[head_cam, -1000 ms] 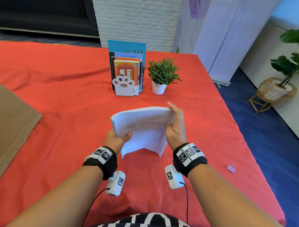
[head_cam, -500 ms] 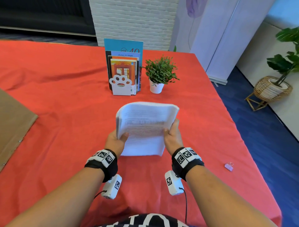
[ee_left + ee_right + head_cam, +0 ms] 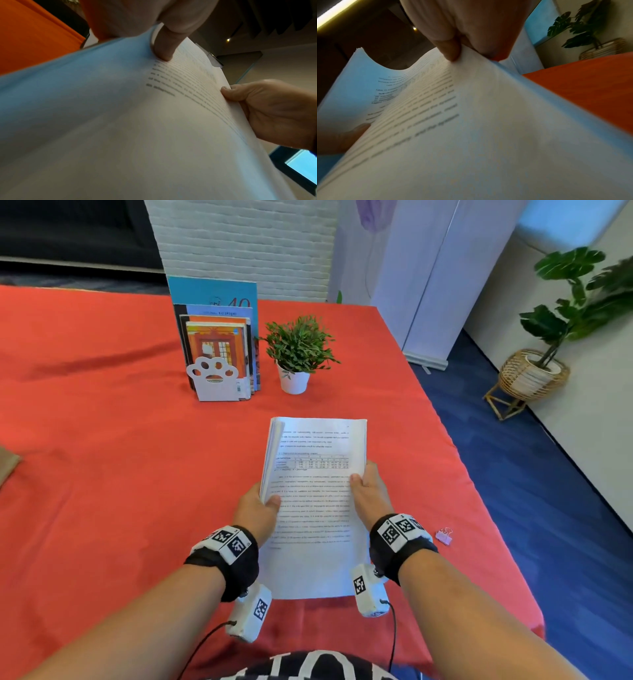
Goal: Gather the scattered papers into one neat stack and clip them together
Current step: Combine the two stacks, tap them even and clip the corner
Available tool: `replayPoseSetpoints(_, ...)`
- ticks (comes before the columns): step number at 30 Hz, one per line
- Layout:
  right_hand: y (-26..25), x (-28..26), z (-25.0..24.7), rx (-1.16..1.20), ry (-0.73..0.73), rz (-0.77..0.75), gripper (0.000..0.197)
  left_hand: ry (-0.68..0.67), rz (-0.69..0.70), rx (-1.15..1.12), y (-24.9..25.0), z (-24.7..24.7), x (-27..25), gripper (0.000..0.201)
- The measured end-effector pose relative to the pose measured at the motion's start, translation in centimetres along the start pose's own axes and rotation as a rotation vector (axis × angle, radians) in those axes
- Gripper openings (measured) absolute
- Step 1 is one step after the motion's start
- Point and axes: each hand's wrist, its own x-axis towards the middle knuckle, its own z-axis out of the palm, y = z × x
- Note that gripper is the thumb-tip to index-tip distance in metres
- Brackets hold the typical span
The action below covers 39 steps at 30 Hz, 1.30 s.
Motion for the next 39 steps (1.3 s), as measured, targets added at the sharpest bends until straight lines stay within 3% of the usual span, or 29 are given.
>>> replayPoseSetpoints(4, 2.5, 0.4, -2.4, -0.085, -0.022, 0.063, 0.028, -0.006, -0.030, 0.107, 0.1, 2.8, -0.4, 0.032)
replayPoseSetpoints(9, 8.2, 1.6, -6.7, -0.409, 0.050, 0.104, 0.030, -0.030, -0.058, 0.186, -0.6, 5.5, -0.6, 0.031)
replayPoseSetpoints(13, 13.1, 1.7, -11.5, -0.713, 0.197, 0.347, 0.034, -0.040, -0.120, 0.194, -1.3, 6.6, -0.9, 0.032)
replayPoseSetpoints(16, 15.4, 1.5, -13.5, -0.731, 0.228, 0.523, 0.042, -0.063, -0.170, 0.191, -1.6, 7.3, -1.3, 0.035)
replayPoseSetpoints(19, 16.7, 2.0, -14.1, -0.630, 0.167, 0.573, 0.044, -0.099, -0.195, 0.172, -1.7, 7.7, -1.8, 0.037)
replayPoseSetpoints(29, 15.4, 3.3, -13.2, -0.582, 0.067, 0.423, 0.017, -0.101, -0.275, 0.144, -2.2, 6.8, -3.0, 0.036)
replayPoseSetpoints(33, 11.7, 4.4, -11.4, -0.308, 0.126, 0.254, 0.023, -0.082, -0.307, 0.100, -2.5, 6.2, -3.1, 0.035)
replayPoseSetpoints(36, 8.0, 4.6, -8.3, -0.014, 0.039, 0.159, 0.011, -0.079, -0.320, 0.103, -2.6, 5.8, -3.1, 0.037)
replayPoseSetpoints(39, 5.3, 4.1, -4.8, 0.037, -0.151, 0.118, 0.015, -0.094, -0.331, 0.144, -2.6, 5.6, -3.2, 0.038)
